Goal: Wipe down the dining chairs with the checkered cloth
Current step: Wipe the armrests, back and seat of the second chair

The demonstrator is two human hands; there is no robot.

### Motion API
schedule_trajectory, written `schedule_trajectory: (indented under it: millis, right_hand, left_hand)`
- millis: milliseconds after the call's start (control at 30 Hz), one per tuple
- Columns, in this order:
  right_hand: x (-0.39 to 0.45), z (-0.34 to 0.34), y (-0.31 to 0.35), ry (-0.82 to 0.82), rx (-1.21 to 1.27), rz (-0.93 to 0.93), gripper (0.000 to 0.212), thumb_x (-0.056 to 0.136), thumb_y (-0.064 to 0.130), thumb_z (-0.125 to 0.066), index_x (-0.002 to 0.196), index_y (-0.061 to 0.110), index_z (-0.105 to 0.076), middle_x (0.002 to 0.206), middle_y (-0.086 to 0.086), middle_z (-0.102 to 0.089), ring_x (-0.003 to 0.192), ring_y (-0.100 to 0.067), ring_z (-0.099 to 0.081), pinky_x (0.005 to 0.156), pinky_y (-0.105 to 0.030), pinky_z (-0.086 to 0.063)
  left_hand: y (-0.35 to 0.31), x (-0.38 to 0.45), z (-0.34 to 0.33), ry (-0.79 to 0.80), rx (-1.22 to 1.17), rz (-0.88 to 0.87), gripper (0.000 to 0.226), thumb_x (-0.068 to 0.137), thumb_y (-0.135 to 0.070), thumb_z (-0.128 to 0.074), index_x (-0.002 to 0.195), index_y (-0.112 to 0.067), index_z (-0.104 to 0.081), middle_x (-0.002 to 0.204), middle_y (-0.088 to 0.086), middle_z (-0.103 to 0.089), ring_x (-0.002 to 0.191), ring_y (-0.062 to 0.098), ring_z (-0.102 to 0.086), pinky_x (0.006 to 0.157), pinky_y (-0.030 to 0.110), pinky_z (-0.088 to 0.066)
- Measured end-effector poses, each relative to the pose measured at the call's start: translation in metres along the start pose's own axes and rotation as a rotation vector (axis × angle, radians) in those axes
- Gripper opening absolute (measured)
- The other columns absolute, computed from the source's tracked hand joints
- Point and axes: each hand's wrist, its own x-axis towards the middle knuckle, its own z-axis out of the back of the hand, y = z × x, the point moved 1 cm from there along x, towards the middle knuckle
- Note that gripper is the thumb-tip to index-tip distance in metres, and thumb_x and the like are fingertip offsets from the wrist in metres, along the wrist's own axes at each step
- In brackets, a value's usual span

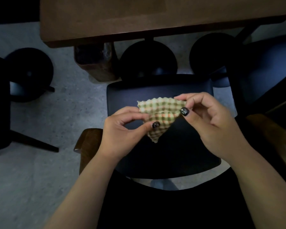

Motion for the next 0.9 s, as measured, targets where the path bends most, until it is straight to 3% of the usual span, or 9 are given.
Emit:
schedule_trajectory:
  millis: [133,200,333,433,533,633,733,833,900]
  right_hand:
    - [0.001,0.001,0.001,-0.191,-0.235,0.075,0.012,0.093,0.007,-0.058,0.093,0.019,-0.057,0.093,0.007,-0.066,0.090,-0.004,-0.065,0.076,-0.024,-0.056]
    - [0.001,0.001,0.003,-0.268,-0.307,0.183,0.011,0.092,0.008,-0.058,0.096,0.018,-0.057,0.092,0.008,-0.064,0.087,-0.003,-0.064,0.076,-0.019,-0.053]
    - [-0.002,-0.002,0.001,-0.188,-0.576,0.477,0.007,0.092,0.006,-0.058,0.093,0.001,-0.063,0.106,-0.011,-0.061,0.106,-0.018,-0.058,0.094,-0.026,-0.045]
    - [-0.005,-0.006,-0.005,-0.062,-0.698,0.515,0.010,0.092,0.009,-0.059,0.092,0.001,-0.066,0.124,-0.013,-0.055,0.126,-0.023,-0.048,0.104,-0.042,-0.041]
    - [-0.005,-0.005,-0.009,0.085,-0.627,0.277,0.006,0.095,0.022,-0.051,0.095,0.021,-0.057,0.145,0.005,-0.037,0.133,0.000,-0.032,0.103,-0.030,-0.038]
    - [-0.003,0.000,-0.016,0.201,-0.554,0.089,0.003,0.090,0.029,-0.050,0.091,0.031,-0.050,0.133,0.030,-0.038,0.124,0.024,-0.026,0.096,-0.008,-0.028]
    - [-0.001,0.003,-0.015,0.066,-0.282,0.072,0.011,0.091,0.016,-0.058,0.091,0.027,-0.054,0.099,0.023,-0.060,0.107,0.006,-0.057,0.086,-0.012,-0.044]
    - [0.001,-0.001,-0.014,-0.049,0.207,0.065,0.028,0.083,0.011,-0.068,0.105,0.019,-0.054,0.100,0.004,-0.065,0.098,-0.009,-0.064,0.081,-0.018,-0.051]
    - [0.002,-0.010,-0.021,-0.016,0.368,-0.040,0.051,0.074,0.005,-0.072,0.117,0.019,-0.050,0.103,0.007,-0.068,0.101,-0.008,-0.065,0.082,-0.019,-0.052]
  left_hand:
    - [-0.013,0.001,-0.001,-0.046,0.030,-0.083,0.018,0.073,-0.010,-0.080,0.088,-0.015,-0.073,0.086,0.006,-0.071,0.084,0.021,-0.069,0.080,0.033,-0.055]
    - [-0.019,0.001,-0.001,-0.069,0.066,-0.126,0.015,0.075,-0.009,-0.079,0.088,-0.013,-0.074,0.087,0.009,-0.072,0.085,0.022,-0.069,0.080,0.035,-0.056]
    - [-0.027,0.005,0.001,-0.089,0.341,-0.386,0.010,0.080,-0.012,-0.079,0.089,-0.007,-0.077,0.092,0.006,-0.071,0.087,0.016,-0.068,0.078,0.034,-0.056]
    - [-0.026,0.008,0.000,-0.115,0.386,-0.479,0.008,0.082,-0.011,-0.077,0.089,-0.007,-0.077,0.092,0.004,-0.071,0.090,0.016,-0.067,0.082,0.033,-0.054]
    - [-0.021,0.012,0.003,-0.199,0.292,-0.364,0.010,0.081,-0.007,-0.077,0.090,-0.010,-0.075,0.092,-0.001,-0.070,0.092,0.011,-0.066,0.087,0.023,-0.050]
    - [-0.013,0.009,0.006,-0.168,0.294,-0.332,0.011,0.080,-0.006,-0.077,0.090,-0.011,-0.074,0.092,-0.001,-0.070,0.091,0.014,-0.067,0.086,0.029,-0.053]
    - [-0.010,0.005,0.009,-0.113,0.259,-0.322,0.008,0.084,-0.009,-0.073,0.090,-0.013,-0.069,0.091,-0.004,-0.066,0.091,0.004,-0.064,0.085,0.019,-0.050]
    - [-0.013,0.002,0.008,-0.083,0.110,-0.205,0.012,0.089,-0.010,-0.068,0.091,-0.020,-0.063,0.089,-0.004,-0.064,0.085,0.002,-0.061,0.078,0.016,-0.049]
    - [-0.018,0.001,0.004,-0.063,-0.013,-0.100,0.013,0.091,-0.012,-0.064,0.092,-0.024,-0.060,0.087,-0.010,-0.066,0.081,-0.001,-0.063,0.073,0.014,-0.050]
